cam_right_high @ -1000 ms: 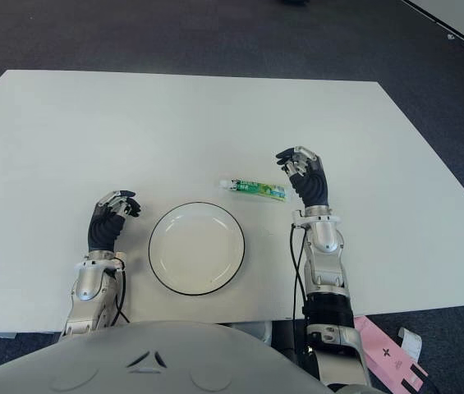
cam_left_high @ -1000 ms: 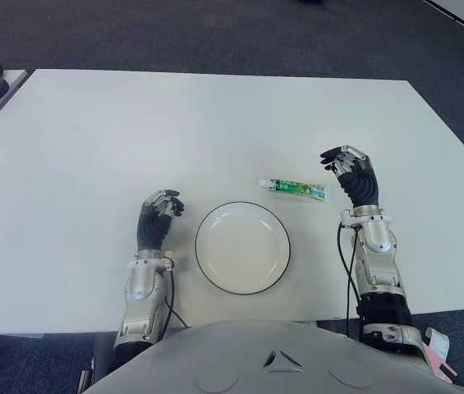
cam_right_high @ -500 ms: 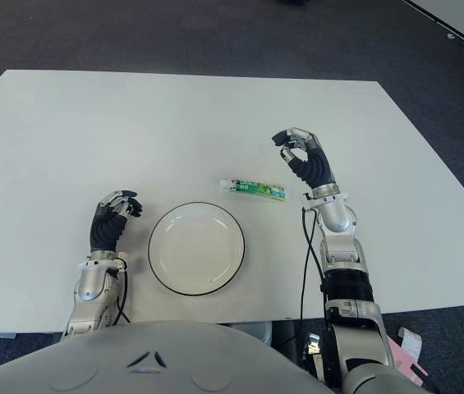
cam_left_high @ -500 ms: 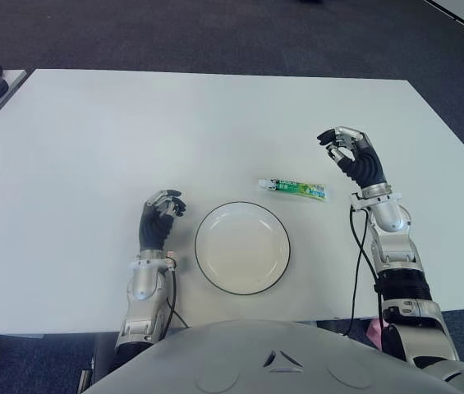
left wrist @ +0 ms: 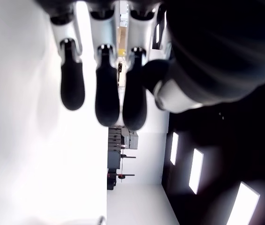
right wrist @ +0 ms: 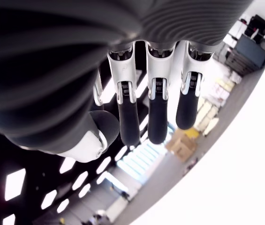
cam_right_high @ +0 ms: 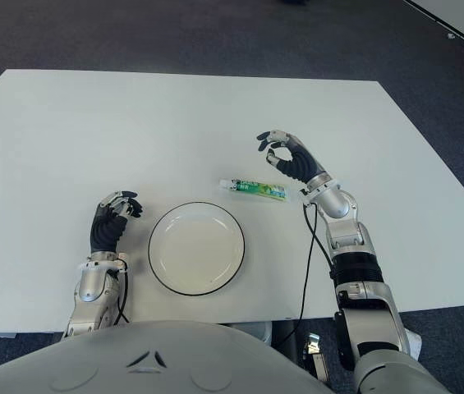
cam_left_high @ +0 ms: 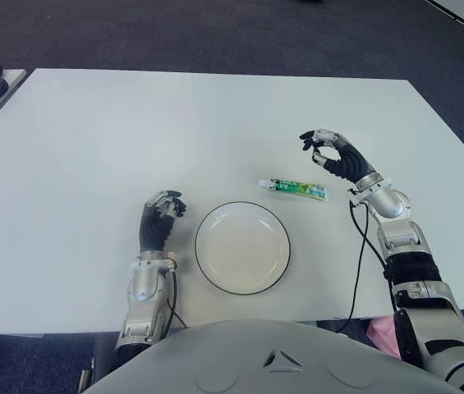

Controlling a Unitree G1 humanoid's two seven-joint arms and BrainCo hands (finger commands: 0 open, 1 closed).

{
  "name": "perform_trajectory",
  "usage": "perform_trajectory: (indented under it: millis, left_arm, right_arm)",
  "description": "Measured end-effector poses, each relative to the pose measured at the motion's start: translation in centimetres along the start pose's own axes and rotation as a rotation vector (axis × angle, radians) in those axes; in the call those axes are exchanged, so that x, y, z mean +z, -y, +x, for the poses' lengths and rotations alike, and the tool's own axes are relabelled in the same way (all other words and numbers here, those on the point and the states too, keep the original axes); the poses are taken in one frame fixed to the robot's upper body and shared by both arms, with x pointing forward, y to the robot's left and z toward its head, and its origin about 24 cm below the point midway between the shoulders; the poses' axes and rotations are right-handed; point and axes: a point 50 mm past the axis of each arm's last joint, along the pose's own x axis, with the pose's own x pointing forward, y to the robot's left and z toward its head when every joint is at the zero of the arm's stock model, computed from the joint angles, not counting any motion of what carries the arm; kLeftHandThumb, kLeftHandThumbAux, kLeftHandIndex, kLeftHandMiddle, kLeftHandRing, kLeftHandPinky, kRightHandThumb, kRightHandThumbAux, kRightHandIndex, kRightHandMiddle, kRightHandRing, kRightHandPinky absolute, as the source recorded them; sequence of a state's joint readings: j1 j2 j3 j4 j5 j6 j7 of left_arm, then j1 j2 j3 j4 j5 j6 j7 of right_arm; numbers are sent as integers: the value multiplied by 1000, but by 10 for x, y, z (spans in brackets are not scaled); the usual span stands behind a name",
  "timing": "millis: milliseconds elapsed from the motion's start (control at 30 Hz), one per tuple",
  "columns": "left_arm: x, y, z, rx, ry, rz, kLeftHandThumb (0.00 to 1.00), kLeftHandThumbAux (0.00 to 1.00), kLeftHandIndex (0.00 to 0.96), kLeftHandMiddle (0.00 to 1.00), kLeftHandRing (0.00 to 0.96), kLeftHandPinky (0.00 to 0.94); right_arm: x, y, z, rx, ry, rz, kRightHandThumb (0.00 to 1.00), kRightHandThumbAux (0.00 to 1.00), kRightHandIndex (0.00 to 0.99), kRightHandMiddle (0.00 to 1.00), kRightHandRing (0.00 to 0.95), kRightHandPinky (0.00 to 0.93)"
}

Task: Put the toothpaste on the table into the plate.

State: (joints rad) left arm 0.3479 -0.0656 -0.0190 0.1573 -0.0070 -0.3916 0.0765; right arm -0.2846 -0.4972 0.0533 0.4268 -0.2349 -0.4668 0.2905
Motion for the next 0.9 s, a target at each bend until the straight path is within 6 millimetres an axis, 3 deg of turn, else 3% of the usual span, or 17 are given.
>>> perform_trajectory:
  millis: [167, 367, 900]
  left_arm:
    - [0, -1, -2, 2, 1, -1, 703, 719, 431, 575, 565, 541]
    - [-1, -2, -5, 8, -4, 0, 702, 719, 430, 574, 563, 542]
    - [1, -3, -9, 15, -1, 0, 702, 719, 431, 577, 565, 546]
  right_arm:
    - [-8, -8, 7, 128, -33, -118, 649, 465, 98, 60, 85, 131]
    - [-14, -13, 11, 261, -21, -275, 606, 359, 13, 6, 10, 20]
    - [-26, -23, 19, 414, 55, -565, 553, 193, 0, 0, 0, 0]
